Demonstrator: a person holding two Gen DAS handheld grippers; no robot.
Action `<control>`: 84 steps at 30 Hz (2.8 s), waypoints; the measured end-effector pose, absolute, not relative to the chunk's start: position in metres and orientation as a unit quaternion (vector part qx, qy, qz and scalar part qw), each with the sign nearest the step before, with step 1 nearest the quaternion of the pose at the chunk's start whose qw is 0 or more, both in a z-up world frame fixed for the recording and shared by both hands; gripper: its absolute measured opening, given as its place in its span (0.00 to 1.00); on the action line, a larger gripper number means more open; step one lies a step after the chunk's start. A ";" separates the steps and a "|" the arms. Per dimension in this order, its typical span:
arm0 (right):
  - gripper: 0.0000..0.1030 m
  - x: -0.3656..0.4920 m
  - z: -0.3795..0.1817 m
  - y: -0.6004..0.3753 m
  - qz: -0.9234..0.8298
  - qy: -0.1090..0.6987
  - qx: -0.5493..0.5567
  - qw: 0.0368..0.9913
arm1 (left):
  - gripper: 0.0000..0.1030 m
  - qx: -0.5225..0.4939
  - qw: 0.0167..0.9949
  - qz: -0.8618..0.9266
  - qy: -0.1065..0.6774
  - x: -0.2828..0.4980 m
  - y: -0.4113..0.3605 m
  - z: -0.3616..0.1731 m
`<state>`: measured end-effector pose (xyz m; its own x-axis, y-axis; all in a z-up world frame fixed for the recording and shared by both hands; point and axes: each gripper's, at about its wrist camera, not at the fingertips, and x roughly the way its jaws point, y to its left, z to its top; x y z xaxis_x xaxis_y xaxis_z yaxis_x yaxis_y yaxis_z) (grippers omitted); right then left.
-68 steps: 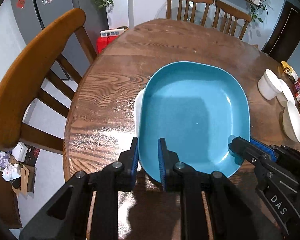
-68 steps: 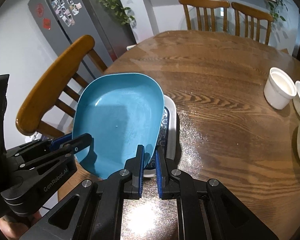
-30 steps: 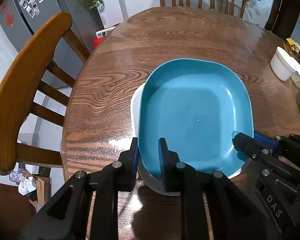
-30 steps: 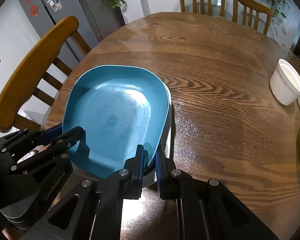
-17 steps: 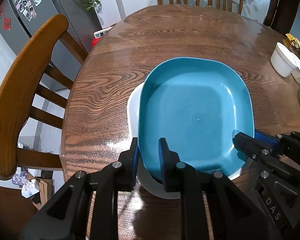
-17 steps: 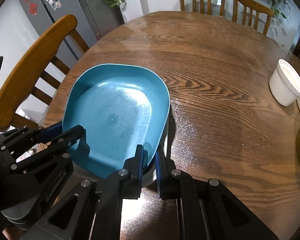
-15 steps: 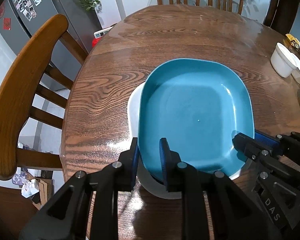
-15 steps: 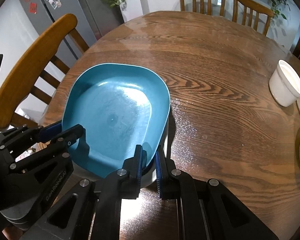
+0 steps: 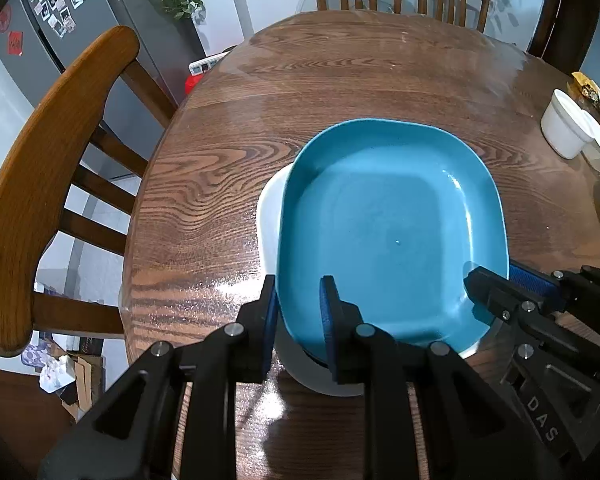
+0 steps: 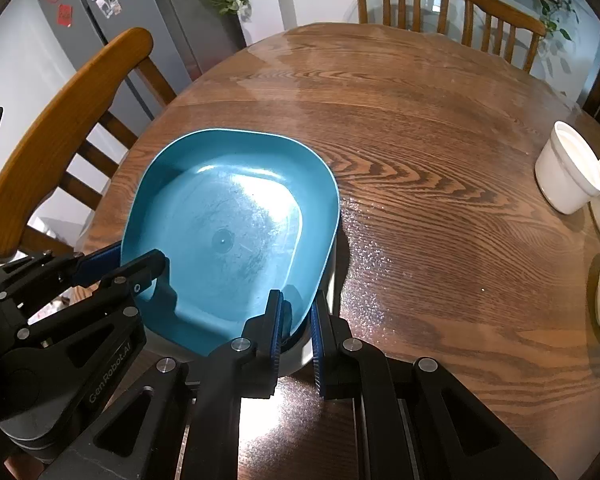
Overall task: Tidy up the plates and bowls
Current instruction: 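Lower the teal dish onto the stacked plates with both grippers, then open both grippers and pull them back from the teal dish, then move both grippers to the rim of the large white bowl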
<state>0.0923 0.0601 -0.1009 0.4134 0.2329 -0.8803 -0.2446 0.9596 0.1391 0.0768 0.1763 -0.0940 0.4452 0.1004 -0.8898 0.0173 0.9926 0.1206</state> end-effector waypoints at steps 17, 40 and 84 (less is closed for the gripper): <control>0.21 0.084 -0.089 0.045 0.133 0.507 0.015 0.851 | 0.52 0.032 0.853 0.047 0.518 0.068 0.187 -0.083; 0.45 0.055 -0.055 -0.018 0.148 0.473 0.063 0.866 | 0.85 -0.003 0.858 0.048 0.512 0.032 0.145 -0.060; 0.45 0.009 -0.041 -0.271 0.035 0.429 0.138 0.892 | 0.87 0.060 0.868 -0.078 0.486 0.029 -0.098 -0.036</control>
<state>0.0093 -0.2707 -0.0414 0.6300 0.1808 -0.7552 0.0561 0.9594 0.2765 0.0286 -0.0978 -0.0357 0.5156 -0.0780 -0.8533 0.1947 0.9805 0.0280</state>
